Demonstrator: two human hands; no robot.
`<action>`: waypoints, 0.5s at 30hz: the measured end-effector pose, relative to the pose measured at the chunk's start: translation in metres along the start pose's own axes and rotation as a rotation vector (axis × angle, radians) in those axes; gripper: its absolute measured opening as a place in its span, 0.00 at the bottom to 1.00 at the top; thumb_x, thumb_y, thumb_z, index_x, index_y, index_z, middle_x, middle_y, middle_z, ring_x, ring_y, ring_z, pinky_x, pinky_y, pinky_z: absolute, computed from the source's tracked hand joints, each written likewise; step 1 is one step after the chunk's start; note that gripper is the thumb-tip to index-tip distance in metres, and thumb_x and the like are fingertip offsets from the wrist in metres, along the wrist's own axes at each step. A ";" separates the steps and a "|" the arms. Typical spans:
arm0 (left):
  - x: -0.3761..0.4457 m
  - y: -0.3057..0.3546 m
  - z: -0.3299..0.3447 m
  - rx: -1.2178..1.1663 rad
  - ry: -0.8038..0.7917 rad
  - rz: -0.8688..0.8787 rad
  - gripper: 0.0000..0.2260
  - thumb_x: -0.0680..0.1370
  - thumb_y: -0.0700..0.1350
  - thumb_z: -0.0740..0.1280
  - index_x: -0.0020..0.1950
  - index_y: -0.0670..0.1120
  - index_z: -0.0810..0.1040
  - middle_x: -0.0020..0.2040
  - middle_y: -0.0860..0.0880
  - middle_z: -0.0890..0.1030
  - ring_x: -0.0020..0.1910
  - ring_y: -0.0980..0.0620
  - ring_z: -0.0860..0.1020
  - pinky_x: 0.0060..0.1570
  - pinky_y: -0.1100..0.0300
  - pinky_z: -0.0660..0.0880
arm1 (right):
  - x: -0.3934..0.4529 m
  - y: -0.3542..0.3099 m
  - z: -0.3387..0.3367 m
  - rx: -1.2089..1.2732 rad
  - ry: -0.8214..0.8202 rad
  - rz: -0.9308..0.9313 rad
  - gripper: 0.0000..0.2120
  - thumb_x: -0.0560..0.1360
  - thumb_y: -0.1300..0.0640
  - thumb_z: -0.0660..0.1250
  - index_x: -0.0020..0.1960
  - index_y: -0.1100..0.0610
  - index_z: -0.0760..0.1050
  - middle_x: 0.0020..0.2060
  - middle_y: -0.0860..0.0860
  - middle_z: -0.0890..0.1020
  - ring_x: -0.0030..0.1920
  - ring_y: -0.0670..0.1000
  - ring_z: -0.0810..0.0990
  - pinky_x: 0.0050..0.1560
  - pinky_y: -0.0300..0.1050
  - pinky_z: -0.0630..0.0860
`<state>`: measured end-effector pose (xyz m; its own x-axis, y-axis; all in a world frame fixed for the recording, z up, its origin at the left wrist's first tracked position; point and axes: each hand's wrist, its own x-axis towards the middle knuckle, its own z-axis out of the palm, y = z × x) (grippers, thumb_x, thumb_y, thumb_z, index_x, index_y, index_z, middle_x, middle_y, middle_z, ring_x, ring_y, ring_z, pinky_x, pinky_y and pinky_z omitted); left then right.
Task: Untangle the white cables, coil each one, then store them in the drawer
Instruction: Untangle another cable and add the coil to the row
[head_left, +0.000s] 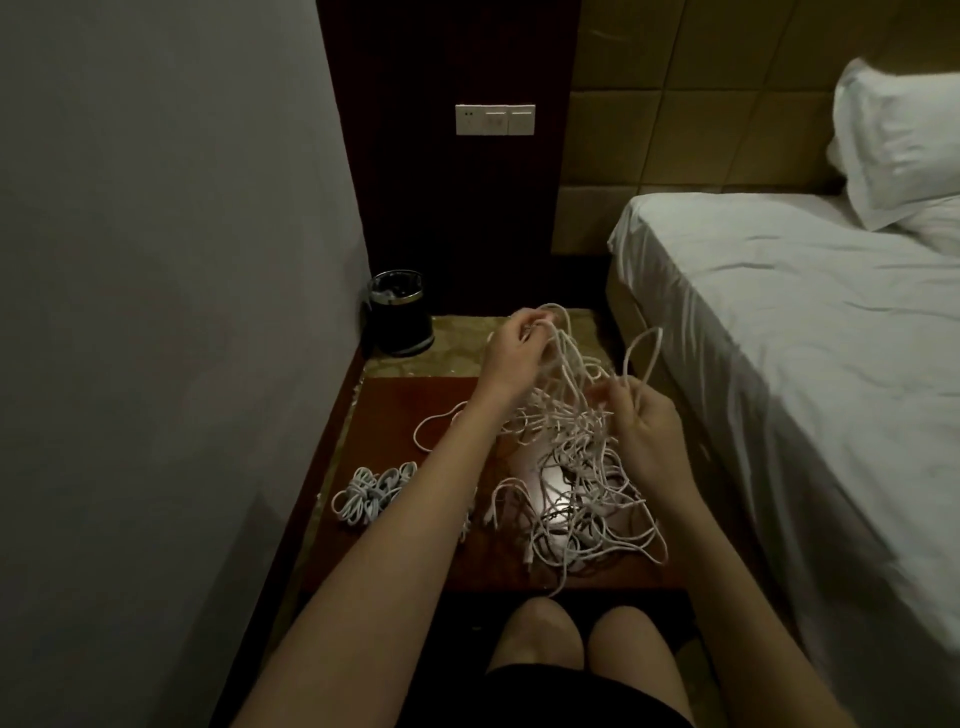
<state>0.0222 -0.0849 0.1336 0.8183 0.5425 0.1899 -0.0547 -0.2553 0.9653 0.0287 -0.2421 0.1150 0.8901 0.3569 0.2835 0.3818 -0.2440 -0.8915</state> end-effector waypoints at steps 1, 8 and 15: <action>0.001 0.000 0.002 0.022 -0.013 0.023 0.11 0.83 0.45 0.60 0.60 0.43 0.77 0.48 0.50 0.78 0.42 0.58 0.77 0.35 0.69 0.73 | 0.000 0.000 0.001 -0.022 0.004 -0.007 0.15 0.83 0.53 0.55 0.47 0.53 0.79 0.40 0.45 0.80 0.38 0.40 0.77 0.39 0.37 0.70; -0.031 -0.065 -0.014 0.298 -0.140 -0.139 0.13 0.84 0.42 0.55 0.61 0.47 0.78 0.47 0.48 0.80 0.25 0.61 0.68 0.23 0.68 0.64 | 0.008 0.016 0.009 0.028 -0.122 0.211 0.17 0.84 0.52 0.51 0.48 0.59 0.75 0.39 0.53 0.85 0.29 0.39 0.74 0.29 0.30 0.66; -0.060 -0.109 -0.023 0.443 -0.220 -0.272 0.22 0.79 0.30 0.58 0.65 0.51 0.78 0.67 0.48 0.76 0.37 0.55 0.77 0.34 0.61 0.73 | 0.004 -0.010 0.008 0.406 -0.112 0.200 0.14 0.84 0.56 0.49 0.43 0.58 0.68 0.38 0.54 0.81 0.33 0.47 0.78 0.37 0.42 0.76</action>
<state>-0.0342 -0.0710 0.0211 0.8719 0.4684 -0.1427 0.3813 -0.4667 0.7980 0.0259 -0.2309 0.1225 0.8955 0.4393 0.0718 0.0572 0.0464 -0.9973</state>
